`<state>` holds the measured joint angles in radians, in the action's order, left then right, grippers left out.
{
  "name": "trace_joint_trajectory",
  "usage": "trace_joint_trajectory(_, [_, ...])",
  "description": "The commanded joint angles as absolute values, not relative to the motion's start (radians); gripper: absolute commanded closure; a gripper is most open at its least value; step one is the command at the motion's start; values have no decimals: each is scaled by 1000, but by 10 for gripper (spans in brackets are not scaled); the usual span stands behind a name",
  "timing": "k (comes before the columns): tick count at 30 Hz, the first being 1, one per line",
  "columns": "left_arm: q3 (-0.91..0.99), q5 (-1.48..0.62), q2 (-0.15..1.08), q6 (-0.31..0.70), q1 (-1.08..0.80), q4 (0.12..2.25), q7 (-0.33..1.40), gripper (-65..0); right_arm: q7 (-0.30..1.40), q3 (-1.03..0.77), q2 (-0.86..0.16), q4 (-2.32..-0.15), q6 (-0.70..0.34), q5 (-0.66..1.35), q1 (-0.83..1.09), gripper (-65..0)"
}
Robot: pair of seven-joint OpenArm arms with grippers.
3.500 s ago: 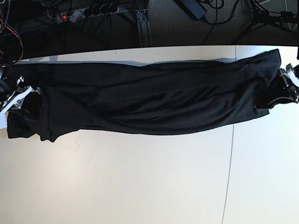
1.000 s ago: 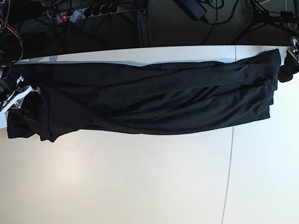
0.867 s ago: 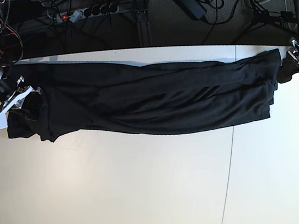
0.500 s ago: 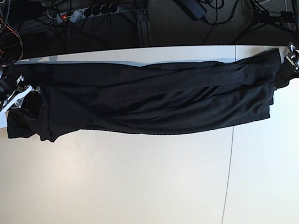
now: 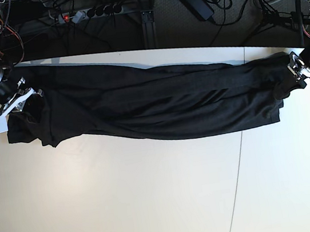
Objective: Fold the T-shirt properly
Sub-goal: 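Regrasp the strip end with the left gripper, adjusting its hold, then lift the strip end with the left gripper and fold it toward the right gripper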
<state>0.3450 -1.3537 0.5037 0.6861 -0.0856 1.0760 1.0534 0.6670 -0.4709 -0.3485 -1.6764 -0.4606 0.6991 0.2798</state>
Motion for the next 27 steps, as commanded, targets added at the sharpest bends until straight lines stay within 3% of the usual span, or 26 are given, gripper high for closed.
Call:
trace_joint_trajectory(1, [337, -1306, 512, 698, -84, 1081, 1068, -426, 650, -476, -363, -1691, -528, 715, 275, 0])
trace_joint_trajectory(6, [325, -1243, 513, 698, -83, 1081, 1011, -425, 650, -476, -363, -1691, -528, 715, 274, 0])
trace_joint_trajectory(8, [325, -1219, 513, 698, -83, 1082, 990, -389, 648, -476, -363, -1691, -528, 715, 274, 0])
trace_joint_trajectory(13, [325, -1200, 513, 698, -84, 1082, 991, -39, 648, -476, -363, -1691, -528, 716, 274, 0])
trace_joint_trajectory(14, [325, -1200, 513, 698, -83, 1082, 990, 0, 648, -476, -363, -1691, -528, 718, 274, 0])
trace_joint_trajectory(27, [326, -1116, 516, 698, -27, 1082, 933, 0, 648, -478, -363, -1692, -528, 797, 252, 0])
